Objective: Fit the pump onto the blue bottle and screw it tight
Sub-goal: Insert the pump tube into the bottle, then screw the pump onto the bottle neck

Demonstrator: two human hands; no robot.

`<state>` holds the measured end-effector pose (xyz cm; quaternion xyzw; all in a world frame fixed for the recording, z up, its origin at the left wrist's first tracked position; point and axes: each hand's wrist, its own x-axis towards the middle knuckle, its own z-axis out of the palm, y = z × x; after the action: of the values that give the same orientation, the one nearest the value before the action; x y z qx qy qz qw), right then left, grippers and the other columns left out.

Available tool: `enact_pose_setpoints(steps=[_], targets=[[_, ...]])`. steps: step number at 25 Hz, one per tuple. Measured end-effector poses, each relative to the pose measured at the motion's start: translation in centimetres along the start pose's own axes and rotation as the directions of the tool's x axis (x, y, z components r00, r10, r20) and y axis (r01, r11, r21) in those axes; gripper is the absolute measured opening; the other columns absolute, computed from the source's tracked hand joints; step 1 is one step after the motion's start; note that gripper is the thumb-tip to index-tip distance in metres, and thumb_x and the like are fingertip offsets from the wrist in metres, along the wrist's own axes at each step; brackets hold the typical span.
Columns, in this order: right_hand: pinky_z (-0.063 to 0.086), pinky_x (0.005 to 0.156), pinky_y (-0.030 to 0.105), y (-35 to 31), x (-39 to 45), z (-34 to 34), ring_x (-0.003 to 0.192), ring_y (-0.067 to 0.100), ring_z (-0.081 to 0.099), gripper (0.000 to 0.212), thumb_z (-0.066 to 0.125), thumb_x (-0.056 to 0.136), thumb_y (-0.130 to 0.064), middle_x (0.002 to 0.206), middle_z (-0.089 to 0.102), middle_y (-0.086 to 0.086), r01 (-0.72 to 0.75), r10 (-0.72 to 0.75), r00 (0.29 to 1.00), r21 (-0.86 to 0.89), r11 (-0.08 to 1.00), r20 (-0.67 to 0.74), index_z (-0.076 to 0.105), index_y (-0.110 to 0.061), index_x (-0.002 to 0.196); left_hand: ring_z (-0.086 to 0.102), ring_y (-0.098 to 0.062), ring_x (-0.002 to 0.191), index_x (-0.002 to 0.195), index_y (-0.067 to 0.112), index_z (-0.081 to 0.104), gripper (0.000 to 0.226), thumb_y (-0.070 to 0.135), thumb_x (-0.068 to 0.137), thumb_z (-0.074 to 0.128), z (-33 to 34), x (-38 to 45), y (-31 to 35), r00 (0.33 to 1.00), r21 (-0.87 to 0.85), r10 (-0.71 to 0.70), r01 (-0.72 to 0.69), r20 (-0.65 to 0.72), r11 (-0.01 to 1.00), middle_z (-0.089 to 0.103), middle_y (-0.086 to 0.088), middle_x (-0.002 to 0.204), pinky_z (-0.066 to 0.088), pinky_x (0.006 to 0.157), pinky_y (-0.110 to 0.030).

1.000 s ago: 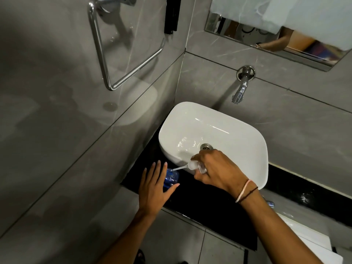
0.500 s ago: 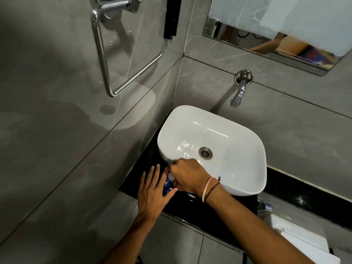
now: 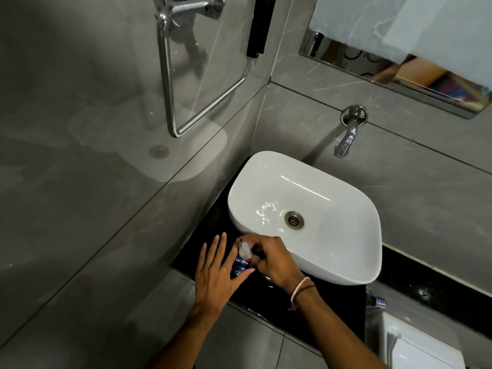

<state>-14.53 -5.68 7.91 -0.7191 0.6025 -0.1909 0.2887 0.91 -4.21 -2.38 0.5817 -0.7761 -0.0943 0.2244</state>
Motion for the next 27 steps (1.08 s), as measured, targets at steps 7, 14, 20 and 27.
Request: enact_pose_setpoints(steps=[7,14,20,27], targets=[[0.056,0.080,0.018,1.1,0.0,1.7,0.093,0.019,0.068,0.039,0.091,0.073,-0.022,0.104,0.070,0.002,-0.143,0.154,0.986,0.148,0.979,-0.068,0.067,-0.017,0.104,0.051,-0.035,0.134,0.140,0.017,0.055,0.077,0.072,0.090,0.032,-0.2,0.0,0.0,1.000,0.007,-0.007,0.007,0.006,1.000,0.055,-0.019,0.144,0.044,0.106,-0.059],[0.054,0.097,0.016,1.9,-1.5,3.0,0.110,-0.001,0.067,0.067,0.094,0.067,-0.027,0.117,0.073,-0.008,-0.152,0.206,0.969,0.328,0.932,-0.136,0.062,-0.020,0.125,0.050,-0.035,0.134,0.142,0.019,0.053,0.073,0.063,0.084,0.046,0.5,0.0,-0.6,1.000,0.003,0.015,-0.015,0.026,1.000,0.053,-0.019,0.145,0.043,0.107,-0.058],[0.058,0.098,0.037,2.1,-1.5,4.2,0.101,0.012,0.072,0.039,0.095,0.067,-0.022,0.103,0.076,-0.006,-0.157,0.305,0.923,0.494,0.855,-0.235,0.069,-0.020,0.095,0.049,-0.033,0.136,0.143,0.022,0.051,0.073,0.065,0.085,0.050,0.8,0.0,-1.0,1.000,-0.032,0.016,-0.015,0.013,0.999,0.053,-0.017,0.147,0.041,0.110,-0.057],[0.058,0.094,0.036,2.6,-1.9,5.1,0.096,0.006,0.072,0.027,0.090,0.075,-0.017,0.100,0.079,-0.004,-0.121,0.285,0.923,0.508,0.853,-0.258,0.075,-0.018,0.097,0.047,-0.034,0.137,0.143,0.023,0.051,0.074,0.065,0.082,0.052,0.8,0.1,-1.3,0.998,-0.025,0.046,-0.045,0.037,0.999,0.052,-0.016,0.148,0.040,0.110,-0.059]])
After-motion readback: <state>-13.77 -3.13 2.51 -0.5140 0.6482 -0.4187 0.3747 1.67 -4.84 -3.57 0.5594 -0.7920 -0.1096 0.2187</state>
